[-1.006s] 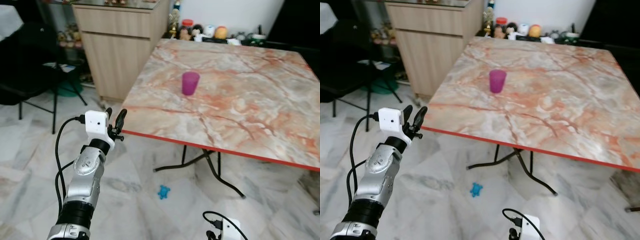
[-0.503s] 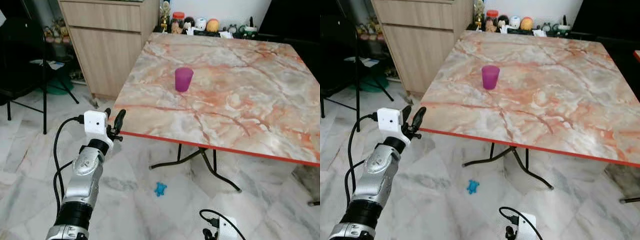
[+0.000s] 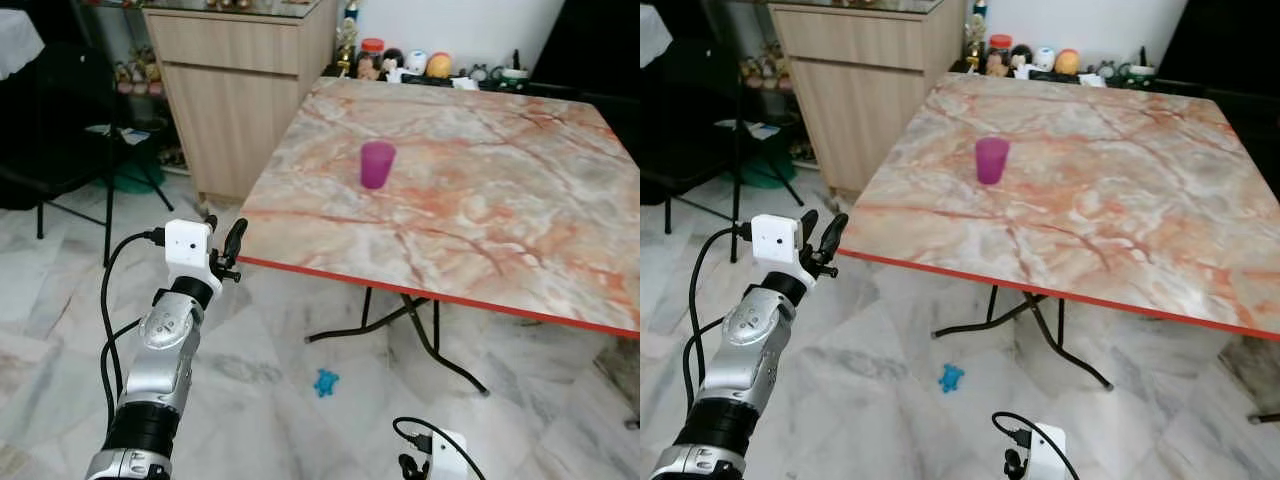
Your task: Setting the table
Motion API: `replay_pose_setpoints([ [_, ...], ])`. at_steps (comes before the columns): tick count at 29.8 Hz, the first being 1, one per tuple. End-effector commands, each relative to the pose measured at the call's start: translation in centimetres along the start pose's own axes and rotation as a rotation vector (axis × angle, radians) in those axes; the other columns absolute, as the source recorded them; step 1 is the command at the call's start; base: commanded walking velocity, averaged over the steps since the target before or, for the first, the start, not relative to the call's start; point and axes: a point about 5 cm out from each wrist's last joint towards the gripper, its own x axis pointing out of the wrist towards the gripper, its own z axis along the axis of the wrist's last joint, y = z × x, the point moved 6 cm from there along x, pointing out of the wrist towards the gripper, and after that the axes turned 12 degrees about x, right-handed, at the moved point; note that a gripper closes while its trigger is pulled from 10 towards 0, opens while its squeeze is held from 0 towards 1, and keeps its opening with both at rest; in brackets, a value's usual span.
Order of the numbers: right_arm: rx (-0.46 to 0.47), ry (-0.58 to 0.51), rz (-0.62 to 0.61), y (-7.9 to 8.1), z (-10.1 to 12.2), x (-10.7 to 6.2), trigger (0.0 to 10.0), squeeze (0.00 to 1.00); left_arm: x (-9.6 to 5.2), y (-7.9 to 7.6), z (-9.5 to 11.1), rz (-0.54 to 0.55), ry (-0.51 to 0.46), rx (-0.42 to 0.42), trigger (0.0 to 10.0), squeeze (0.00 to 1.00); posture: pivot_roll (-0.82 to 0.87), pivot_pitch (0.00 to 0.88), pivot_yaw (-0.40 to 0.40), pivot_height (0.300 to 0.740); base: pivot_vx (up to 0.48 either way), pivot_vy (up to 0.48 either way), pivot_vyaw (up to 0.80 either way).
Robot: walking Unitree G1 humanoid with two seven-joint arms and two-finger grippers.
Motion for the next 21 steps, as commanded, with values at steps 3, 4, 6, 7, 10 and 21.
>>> replay_pose_setpoints([
  [3, 0.009, 0.011, -0.005, -0.09, -0.22, -0.02, 10.0, 0.00, 0.25, 0.26, 0.76, -0.004, -0.018, 0.011, 10.0, 0.00, 0.16, 0.017, -0.022, 0.740, 0.000, 0.000, -0.39],
  [4, 0.011, 0.012, -0.006, -0.12, -0.21, -0.01, 10.0, 0.00, 0.27, 0.25, 0.84, -0.005, -0.022, 0.009, 10.0, 0.00, 0.16, 0.018, -0.022, 0.740, 0.000, 0.000, -0.65],
  [6, 0.013, 0.013, -0.007, -0.16, -0.20, -0.01, 10.0, 0.00, 0.30, 0.20, 0.94, -0.008, -0.026, 0.007, 10.0, 0.00, 0.16, 0.022, -0.024, 0.740, 0.000, 0.000, -0.65],
  [7, 0.012, 0.013, -0.007, -0.16, -0.18, 0.00, 10.0, 0.00, 0.30, 0.17, 0.95, -0.008, -0.026, 0.006, 10.0, 0.00, 0.17, 0.022, -0.025, 0.740, 0.000, 0.000, -0.64],
  [10, 0.009, 0.007, -0.008, -0.19, -0.06, 0.01, 10.0, 0.00, 0.21, -0.09, 0.63, -0.015, -0.012, 0.004, 10.0, 0.00, 0.17, 0.025, -0.026, 0.740, 0.000, 0.000, -0.43],
  [21, 0.013, 0.003, -0.027, -0.62, 0.09, 0.00, 10.0, 0.00, 0.16, -0.14, 0.59, -0.019, -0.006, -0.003, 10.0, 0.00, 0.16, 0.031, -0.029, 0.740, 0.113, 0.000, 0.00],
])
